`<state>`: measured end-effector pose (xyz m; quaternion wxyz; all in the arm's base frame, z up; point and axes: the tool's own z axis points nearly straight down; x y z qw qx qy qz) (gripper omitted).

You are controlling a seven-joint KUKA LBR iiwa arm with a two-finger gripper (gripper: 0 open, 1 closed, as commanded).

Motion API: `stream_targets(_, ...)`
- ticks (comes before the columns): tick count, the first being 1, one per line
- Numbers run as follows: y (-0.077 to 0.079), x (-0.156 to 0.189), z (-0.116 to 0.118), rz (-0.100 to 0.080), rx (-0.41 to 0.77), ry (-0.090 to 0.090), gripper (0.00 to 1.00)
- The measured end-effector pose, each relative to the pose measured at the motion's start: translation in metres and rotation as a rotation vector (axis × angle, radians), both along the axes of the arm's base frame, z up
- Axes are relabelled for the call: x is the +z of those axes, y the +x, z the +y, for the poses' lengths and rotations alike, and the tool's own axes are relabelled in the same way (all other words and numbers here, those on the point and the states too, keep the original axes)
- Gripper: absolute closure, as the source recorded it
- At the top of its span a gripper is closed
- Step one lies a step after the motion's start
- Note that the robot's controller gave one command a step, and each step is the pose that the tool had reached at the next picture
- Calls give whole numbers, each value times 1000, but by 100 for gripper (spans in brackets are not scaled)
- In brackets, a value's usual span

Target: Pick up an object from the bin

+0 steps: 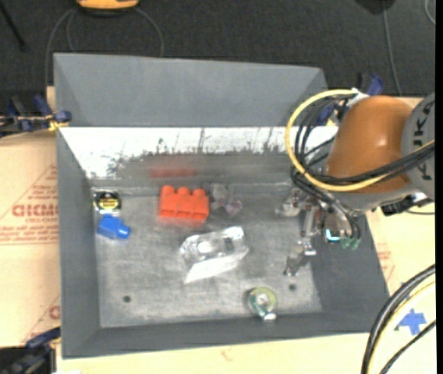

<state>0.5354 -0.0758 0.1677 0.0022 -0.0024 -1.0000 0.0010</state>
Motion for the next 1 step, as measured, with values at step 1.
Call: stream_targets(1,18,-96,53,-13,-74,3,0)
